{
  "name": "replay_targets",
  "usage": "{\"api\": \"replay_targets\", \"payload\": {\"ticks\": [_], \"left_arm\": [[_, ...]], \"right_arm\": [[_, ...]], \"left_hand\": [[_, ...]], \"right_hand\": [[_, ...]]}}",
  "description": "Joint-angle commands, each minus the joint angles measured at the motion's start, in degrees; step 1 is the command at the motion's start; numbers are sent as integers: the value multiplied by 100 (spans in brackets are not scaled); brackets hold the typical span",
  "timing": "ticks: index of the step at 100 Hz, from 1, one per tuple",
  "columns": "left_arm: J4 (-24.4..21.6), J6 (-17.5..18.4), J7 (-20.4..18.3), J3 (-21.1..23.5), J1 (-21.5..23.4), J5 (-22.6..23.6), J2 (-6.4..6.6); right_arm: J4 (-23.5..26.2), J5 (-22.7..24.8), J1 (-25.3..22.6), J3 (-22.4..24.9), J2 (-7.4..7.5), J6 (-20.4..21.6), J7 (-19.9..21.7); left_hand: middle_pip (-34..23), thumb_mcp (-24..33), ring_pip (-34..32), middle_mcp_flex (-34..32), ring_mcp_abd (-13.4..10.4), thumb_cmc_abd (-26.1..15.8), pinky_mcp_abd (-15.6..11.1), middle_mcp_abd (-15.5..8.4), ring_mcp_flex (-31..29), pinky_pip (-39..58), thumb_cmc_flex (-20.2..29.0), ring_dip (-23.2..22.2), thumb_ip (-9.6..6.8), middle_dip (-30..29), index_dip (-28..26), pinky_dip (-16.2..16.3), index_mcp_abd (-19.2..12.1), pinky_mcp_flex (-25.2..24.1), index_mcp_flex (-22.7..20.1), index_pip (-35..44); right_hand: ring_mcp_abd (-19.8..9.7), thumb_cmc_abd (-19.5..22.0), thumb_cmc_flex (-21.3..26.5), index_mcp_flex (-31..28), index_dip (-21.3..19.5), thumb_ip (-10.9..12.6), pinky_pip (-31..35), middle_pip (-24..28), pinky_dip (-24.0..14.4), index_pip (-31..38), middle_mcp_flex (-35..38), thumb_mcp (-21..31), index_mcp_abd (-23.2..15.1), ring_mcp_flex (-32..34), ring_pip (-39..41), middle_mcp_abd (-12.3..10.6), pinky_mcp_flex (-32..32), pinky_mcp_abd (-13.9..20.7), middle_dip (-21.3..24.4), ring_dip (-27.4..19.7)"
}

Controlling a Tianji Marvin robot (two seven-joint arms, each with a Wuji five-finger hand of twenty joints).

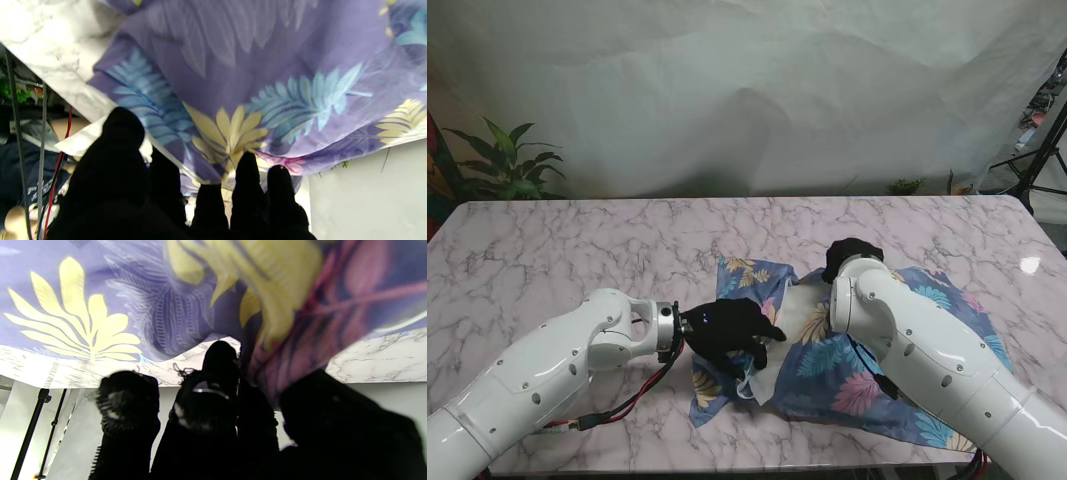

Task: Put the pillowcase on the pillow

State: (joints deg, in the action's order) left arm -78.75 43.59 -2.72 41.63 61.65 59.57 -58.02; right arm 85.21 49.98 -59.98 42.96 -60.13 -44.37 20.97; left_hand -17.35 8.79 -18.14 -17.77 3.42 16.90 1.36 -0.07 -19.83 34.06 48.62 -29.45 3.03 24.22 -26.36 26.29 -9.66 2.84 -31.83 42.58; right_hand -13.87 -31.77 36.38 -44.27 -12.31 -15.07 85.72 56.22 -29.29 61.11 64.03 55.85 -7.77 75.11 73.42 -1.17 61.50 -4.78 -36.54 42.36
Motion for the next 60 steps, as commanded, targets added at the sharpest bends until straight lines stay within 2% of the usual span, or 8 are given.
{"api": "replay_targets", "payload": {"ticks": [1, 19, 27, 30, 34, 39, 54, 60], "left_arm": [[16, -120, -287, -136, -190, -172, 6], [143, -212, -255, -337, -302, -333, -35], [64, -241, -302, -323, -274, -348, -31], [-2, -265, -448, -320, -267, -400, -16], [-62, -278, -624, -329, -276, -483, 3], [-61, -257, -770, -377, -324, -633, 13], [125, -90, -1036, -550, -493, -1197, 17], [117, -28, -1040, -515, -485, -1169, 26]], "right_arm": [[-20, 16, -9, 34, 13, -46, -17], [-31, 20, -1, 45, 9, -67, -36], [-43, -3, 9, 29, 5, -70, -48], [-50, -17, 15, 23, 4, -70, -52], [-62, -46, 25, 14, 0, -76, -65], [-72, -75, 33, 8, -4, -85, -80], [-73, -69, 46, 4, 7, -112, -51], [-82, -61, 58, 4, 16, -124, -24]], "left_hand": [[-459, -497, -104, -626, -217, -210, -129, -264, -611, 195, 150, 12, 25, -132, -78, 61, -560, 98, -760, 1043], [-636, -793, -53, -962, -260, -547, -243, -344, -873, 559, 6, -66, 55, -135, -188, 182, -329, 261, -795, 1718], [-662, -789, -235, -1258, -267, -642, -224, -346, -1251, 928, -3, -284, -52, -120, 381, 418, 441, 505, 281, -203], [-724, 1011, -363, -1506, -267, -190, -204, -384, -1464, 1058, -866, -430, 126, -70, 253, 601, 558, 631, 379, -785], [-838, 1442, -546, -1805, -288, -18, -186, -469, -1702, 1240, -1078, -550, 180, -6, 332, 702, 618, 757, 403, -902], [-1255, 1538, -1053, -2147, -335, 48, -194, -632, -1915, 1461, -1395, -1120, 228, 378, 298, 895, 567, 828, 200, -901], [-3995, 744, -3904, -2851, -752, -649, -306, -1244, -2190, 1847, -2155, -4049, 222, 3184, 62, 1515, 184, 502, -1535, 58], [-4115, -911, -4127, -2634, -753, -1553, -421, -1238, -1897, 1655, -1696, -4380, 47, 3654, 114, 1622, -11, 261, -2034, 484]], "right_hand": [[-812, 203, 274, -228, -132, -4, 204, 368, -48, 296, 258, 152, -202, 129, 423, 301, 181, 100, -34, 206], [-805, 236, 278, -207, -126, -3, 204, 369, -45, 293, 237, 142, -200, 129, 425, 289, 183, 87, -31, 207], [-805, 275, 275, -181, -126, -6, 202, 370, -43, 291, 219, 130, -219, 129, 426, 276, 180, 82, -31, 208], [-807, 293, 277, -169, -130, -8, 200, 373, -40, 296, 207, 120, -223, 129, 425, 262, 180, 81, -33, 207], [-806, 306, 274, -162, -135, -9, 197, 377, -38, 301, 200, 114, -228, 130, 426, 256, 179, 80, -34, 207], [-805, 331, 274, -143, -138, -9, 196, 385, -36, 303, 191, 107, -235, 131, 431, 250, 180, 77, -37, 208], [-821, 387, 276, -107, -151, -10, 201, 397, -31, 315, 172, 88, -248, 131, 439, 228, 184, 73, -41, 210], [-824, 408, 273, -96, -150, -13, 202, 397, -29, 313, 158, 79, -252, 130, 440, 224, 184, 76, -40, 209]]}}
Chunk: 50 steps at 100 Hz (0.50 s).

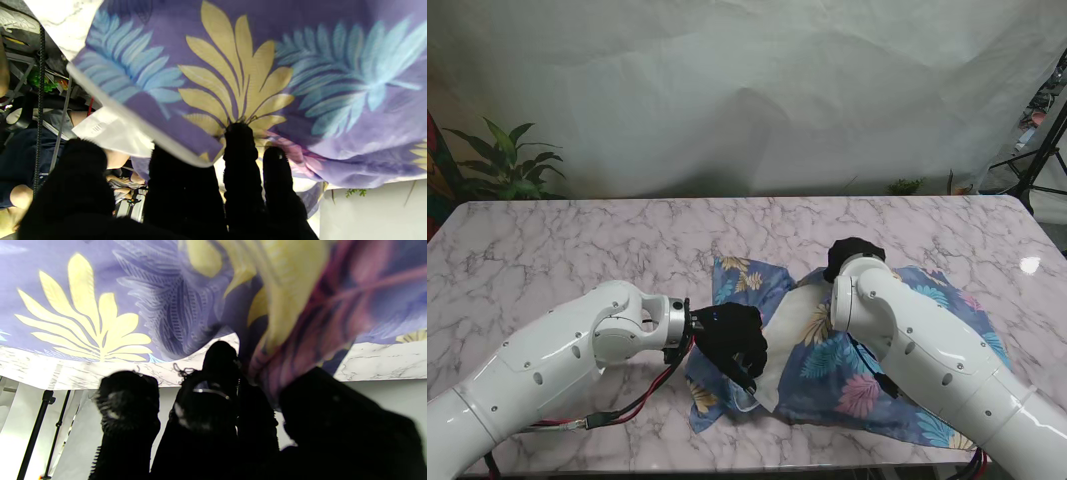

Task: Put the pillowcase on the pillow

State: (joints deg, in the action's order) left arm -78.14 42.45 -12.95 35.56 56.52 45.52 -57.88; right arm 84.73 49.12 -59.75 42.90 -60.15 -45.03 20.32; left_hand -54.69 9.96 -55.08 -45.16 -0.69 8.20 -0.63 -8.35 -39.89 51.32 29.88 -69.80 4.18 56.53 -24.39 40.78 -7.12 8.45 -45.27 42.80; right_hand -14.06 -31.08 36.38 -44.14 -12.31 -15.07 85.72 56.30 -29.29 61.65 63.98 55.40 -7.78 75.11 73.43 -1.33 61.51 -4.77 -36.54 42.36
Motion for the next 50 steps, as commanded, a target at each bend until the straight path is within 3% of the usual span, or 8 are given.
{"api": "replay_targets", "payload": {"ticks": [1, 7, 9, 14, 25, 36, 50], "left_arm": [[48, 88, -29, 104, 34, 240, 16], [-2, 123, -7, 202, 81, 370, 32], [-29, 130, 4, 240, 99, 465, 40], [-148, 124, -12, 316, 122, 787, 79], [-114, 165, -66, 246, -4, 994, 122], [-62, 227, -42, 30, -187, 1254, 160], [83, 319, 82, -291, -424, 1351, 168]], "right_arm": [[-36, 27, 36, 11, 19, -58, 46], [-53, 16, 50, 11, 23, -70, 58], [-59, 8, 55, 7, 24, -76, 62], [-68, -9, 62, 4, 26, -82, 67], [-67, -43, 60, 4, 29, -93, 74], [-64, -47, 55, 14, 34, -104, 85], [-61, -39, 51, 31, 38, -111, 94]], "left_hand": [[-342, -1080, -397, 221, -333, -745, -237, -383, 224, -127, 165, -351, -71, 426, -82, 157, -262, -378, -729, 474], [-88, -1184, -158, 799, -353, -850, -275, -288, 733, -414, 27, -354, -67, 404, -23, 95, -289, -625, -707, 364], [163, -1191, 62, 1127, -337, -832, -278, -197, 1012, -592, -5, -307, -64, 307, 43, 56, -268, -716, -501, 176], [460, -1216, 381, 2048, -427, -705, -250, -101, 1647, -961, -92, -278, -47, 176, 215, -17, -152, -832, 536, -519], [550, -1198, 554, 2951, -431, -149, -289, 18, 2384, -1338, 120, -229, -26, 62, 148, -76, 3, -1090, 1050, -709], [421, -1097, 450, 3517, -534, 173, -350, -7, 2762, -1808, 544, -178, -69, -58, 0, -143, -370, -1114, 816, -481], [538, -1103, 358, 3536, -591, 279, -461, 1, 3006, -2170, 782, -139, -74, -200, -154, -25, -731, -1150, 381, 82]], "right_hand": [[-806, 343, 272, -110, -152, -13, 202, 391, -29, 263, 165, 123, -254, 131, 439, 238, 184, 77, -41, 209], [-815, 355, 276, -97, -153, -13, 211, 394, -30, 264, 164, 121, -251, 134, 448, 234, 191, 81, -41, 212], [-820, 359, 277, -93, -154, -14, 216, 394, -31, 265, 162, 118, -250, 135, 453, 231, 193, 84, -40, 214], [-826, 374, 281, -86, -153, -14, 223, 397, -31, 266, 161, 115, -249, 135, 462, 228, 195, 91, -40, 217], [-839, 393, 281, -75, -154, -16, 243, 399, -31, 270, 157, 101, -262, 134, 484, 216, 200, 102, -37, 226], [-854, 420, 276, -60, -158, -17, 262, 399, -31, 278, 155, 98, -269, 133, 499, 198, 204, 112, -34, 231], [-864, 464, 271, -21, -153, -22, 263, 398, -22, 272, 140, 94, -281, 131, 506, 178, 201, 117, -31, 233]]}}
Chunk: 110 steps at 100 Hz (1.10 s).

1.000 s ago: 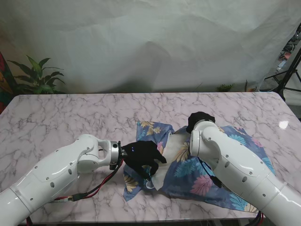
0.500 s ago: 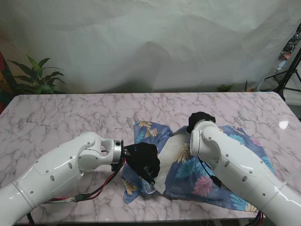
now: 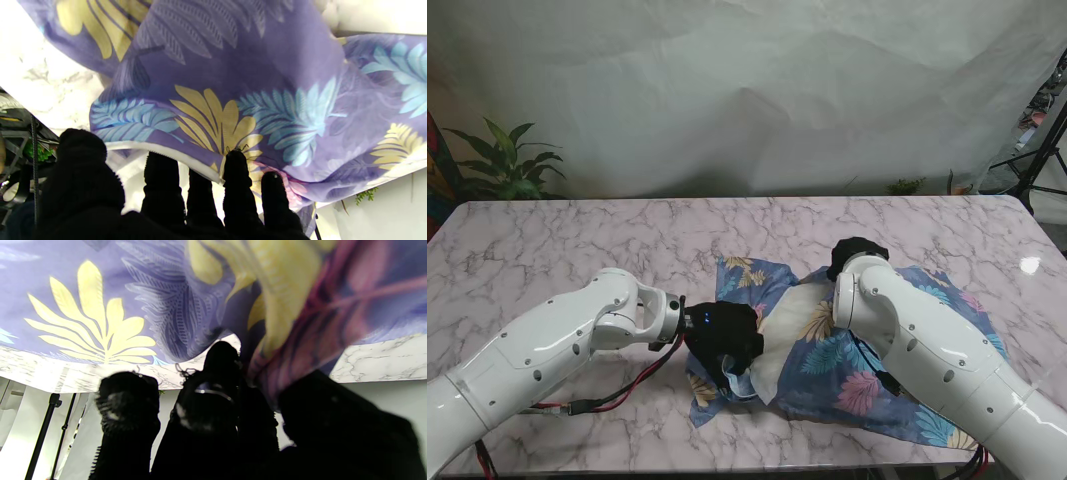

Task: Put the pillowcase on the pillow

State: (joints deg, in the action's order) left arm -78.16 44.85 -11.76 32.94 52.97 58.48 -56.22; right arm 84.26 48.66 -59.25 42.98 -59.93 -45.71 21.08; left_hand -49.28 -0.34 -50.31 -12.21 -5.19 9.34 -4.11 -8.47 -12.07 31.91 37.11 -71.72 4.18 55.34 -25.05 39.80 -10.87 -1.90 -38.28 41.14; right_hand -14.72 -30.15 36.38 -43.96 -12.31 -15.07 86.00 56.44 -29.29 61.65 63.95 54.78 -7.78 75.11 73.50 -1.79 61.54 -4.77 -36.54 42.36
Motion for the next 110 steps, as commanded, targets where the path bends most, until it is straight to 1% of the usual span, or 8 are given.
{"api": "replay_targets", "payload": {"ticks": [1, 17, 25, 36, 46, 57, 79, 110], "left_arm": [[91, 89, -22, -43, -80, 71, 2], [181, 153, 144, -141, -161, 173, -6], [310, 160, 322, -114, -134, 114, -52], [496, 188, 500, 85, 7, -287, -164], [654, 170, 485, 213, 131, -957, -280], [776, 166, 521, 379, 308, -1564, -406], [553, 316, 450, 861, 888, -2853, -534], [234, 513, 543, 1094, 1366, -3513, -603]], "right_arm": [[-14, 4, 0, 25, 15, -44, 18], [-9, 10, -24, 66, 16, -55, 11], [1, 35, -40, 86, 24, -48, 32], [18, 75, -50, 90, 39, -49, 85], [6, 85, -36, 63, 49, -52, 120], [-41, 64, -4, 6, 53, -28, 139], [-243, -49, 151, -193, 64, -32, 176], [-389, -231, 276, -336, 67, -150, 151]], "left_hand": [[16, -74, -121, 239, -143, 175, -116, 15, 236, -248, 71, 58, -69, -89, -90, 92, -348, -116, -325, 282], [-81, 144, -173, 242, -223, 673, -115, -74, 75, -73, 873, 147, -216, 13, -983, 511, -499, -52, 103, 2880], [-290, 2635, -170, 69, -229, 1332, -91, -139, -234, 529, 217, 219, -291, -91, -2194, 461, 12, -17, 382, 3387], [167, 3709, 236, -1109, 126, 1360, -7, -93, -972, 1024, 138, 738, -233, -333, -3297, 309, 936, 371, 382, 3650], [1113, 3536, 504, -2359, 372, 1081, -6, -23, -1661, 1389, 472, 1130, 92, 145, -3370, 241, 1447, 713, 394, 3715], [1470, 3173, 584, -2915, 459, 835, -6, -78, -2002, 1636, 756, 1235, 360, 231, -3461, 254, 1763, 909, 233, 3746], [1574, 3081, 614, -2979, 492, 890, 62, -36, -2029, 1674, 916, 1276, 421, 249, -3366, 193, 1919, 867, 148, 3745], [1799, 3116, 834, -2888, 458, 847, 127, 19, -2050, 1677, 929, 1455, 393, 51, -3264, 109, 2040, 909, 169, 3783]], "right_hand": [[-798, 371, 271, -39, -153, -21, 235, 384, -22, 272, 142, 155, -281, 131, 499, 224, 198, 117, -31, 233], [-796, 408, 272, -7, -144, -27, 217, 384, -4, 270, 132, 150, -293, 129, 497, 204, 188, 113, -28, 232], [-793, 420, 273, 3, -139, -29, 209, 383, 2, 269, 126, 149, -294, 130, 494, 202, 187, 110, -27, 230], [-769, 445, 270, 23, -132, -34, 171, 380, 25, 270, 104, 135, -288, 125, 472, 196, 171, 96, -25, 218], [-752, 455, 262, 32, -127, -38, 152, 384, 39, 271, 106, 117, -299, 129, 456, 180, 170, 76, -25, 208], [-751, 453, 263, 30, -116, -35, 150, 382, 44, 268, 113, 111, -293, 130, 455, 173, 170, 77, -22, 206], [-757, 448, 287, 35, -102, -26, 157, 380, 45, 269, 109, 106, -284, 129, 451, 182, 176, 97, -20, 201], [-776, 448, 324, 51, -90, -16, 167, 394, 46, 282, 94, 83, -240, 132, 447, 200, 176, 111, -23, 196]]}}
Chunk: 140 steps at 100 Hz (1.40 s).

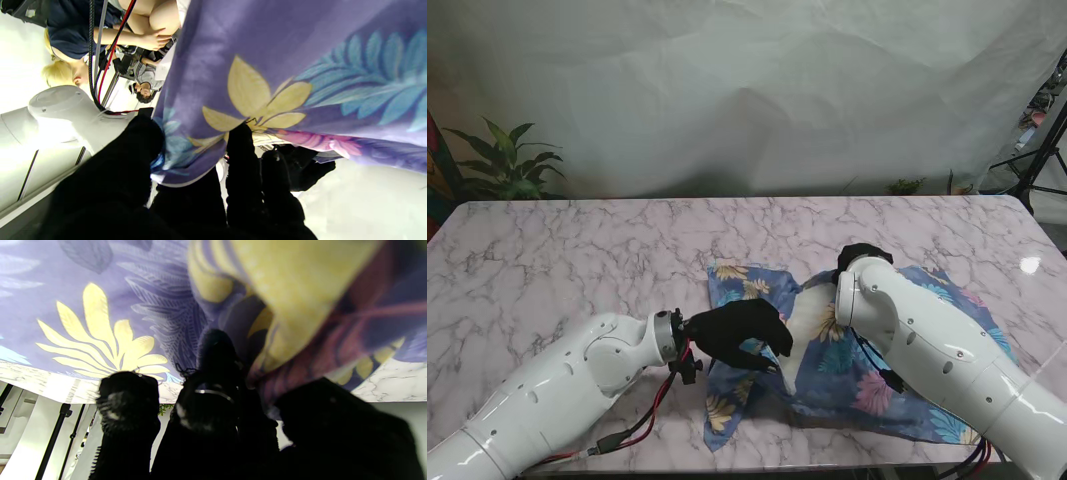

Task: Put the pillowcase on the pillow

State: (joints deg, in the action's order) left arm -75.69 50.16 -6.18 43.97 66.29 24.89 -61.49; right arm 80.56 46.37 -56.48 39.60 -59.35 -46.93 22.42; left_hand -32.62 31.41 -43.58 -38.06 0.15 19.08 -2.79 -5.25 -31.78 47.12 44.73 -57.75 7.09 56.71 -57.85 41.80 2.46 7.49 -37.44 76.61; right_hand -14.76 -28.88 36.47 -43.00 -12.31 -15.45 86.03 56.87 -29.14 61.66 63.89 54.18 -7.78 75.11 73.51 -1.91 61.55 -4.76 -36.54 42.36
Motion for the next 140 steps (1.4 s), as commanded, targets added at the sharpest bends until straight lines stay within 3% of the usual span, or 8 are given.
{"api": "replay_targets", "payload": {"ticks": [1, 15, 34, 59, 87, 108, 121, 140], "left_arm": [[-5, -23, -17, -12, 35, -204, -82], [199, -86, -135, -170, -4, -1128, -170], [436, -353, 142, -301, -92, -1103, -369], [1122, -631, -5, -1013, -533, -1738, -622], [2199, -730, -686, -1797, -1075, -2766, -1004], [2773, -860, -1009, -1891, -1269, -3090, -1229], [2791, -868, -936, -1813, -1283, -2938, -1181], [2436, -856, -938, -1517, -1144, -2707, -850]], "right_arm": [[-19, -6, -3, 2, 7, -27, 14], [-59, -77, 10, -54, -22, -41, -76], [-147, -361, 58, -156, -93, -68, -247], [130, -487, -94, -37, -139, -42, -349], [744, -293, -334, 235, -106, -158, -317], [1101, 30, -488, 322, -63, -70, -166], [1231, 284, -576, 391, -21, 15, 8], [1431, 1084, -862, 755, 36, 525, 534]], "left_hand": [[137, -56, 166, -295, -73, -133, -3, -299, -72, 154, 173, 62, 100, -91, 17, -93, 711, -35, 91, 234], [130, -75, 185, -224, 10, -151, 64, -189, -1, 145, 248, 81, 73, -123, 44, -113, 834, -118, 148, 206], [162, -483, 186, -181, 121, -298, 251, -69, -29, 253, 552, 137, -27, -235, 80, -110, 1001, -83, 283, 175], [740, -445, 986, -767, 724, -333, 860, 473, -909, 678, 1001, 1314, -252, -1372, 485, -245, 1939, 632, 433, 178], [692, -731, 1376, -841, 1172, -316, 1326, 854, -1532, 839, 1542, 2256, -298, -1277, 998, -1087, 2541, 1328, 498, 191], [644, -892, 1349, -761, 1131, -362, 1571, 901, -1674, 917, 1659, 2419, -352, -1269, 997, -1479, 2638, 1580, 546, 177], [646, -892, 1382, -729, 1046, -360, 1498, 870, -1544, 821, 1626, 2423, -362, -1275, 969, -1548, 2590, 1470, 563, 193], [621, -894, 1069, -728, 970, -332, 1098, 729, -1309, 976, 1546, 2112, -360, -1170, 847, -1418, 2428, 1189, 584, 189]], "right_hand": [[-773, 321, 315, -45, -89, 22, 165, 351, 32, 281, 101, 143, -237, 132, 447, 213, 175, 111, -23, 196], [-788, 317, 323, -49, -81, 26, 172, 351, 30, 285, 98, 141, -233, 131, 445, 215, 179, 129, -20, 195], [-794, 311, 327, -44, -73, 29, 190, 355, 25, 290, 102, 137, -206, 133, 447, 219, 187, 127, -17, 196], [-875, 274, 333, -76, -37, 32, 331, 346, -20, 287, 129, 161, -149, 137, 573, 252, 233, 179, 3, 260], [-965, 273, 387, -87, -15, 42, 490, 355, -44, 278, 128, 151, -58, 133, 720, 317, 272, 232, 20, 352], [-1078, 268, 398, -98, -14, 46, 643, 356, -73, 275, 139, 140, -34, 136, 840, 324, 316, 323, 32, 431], [-1123, 275, 393, -97, -13, 47, 713, 356, -84, 269, 146, 131, -42, 137, 894, 312, 331, 356, 37, 471], [-1188, 300, 336, -64, -21, 40, 807, 334, -89, 254, 146, 97, -142, 136, 1017, 214, 350, 424, 50, 552]]}}
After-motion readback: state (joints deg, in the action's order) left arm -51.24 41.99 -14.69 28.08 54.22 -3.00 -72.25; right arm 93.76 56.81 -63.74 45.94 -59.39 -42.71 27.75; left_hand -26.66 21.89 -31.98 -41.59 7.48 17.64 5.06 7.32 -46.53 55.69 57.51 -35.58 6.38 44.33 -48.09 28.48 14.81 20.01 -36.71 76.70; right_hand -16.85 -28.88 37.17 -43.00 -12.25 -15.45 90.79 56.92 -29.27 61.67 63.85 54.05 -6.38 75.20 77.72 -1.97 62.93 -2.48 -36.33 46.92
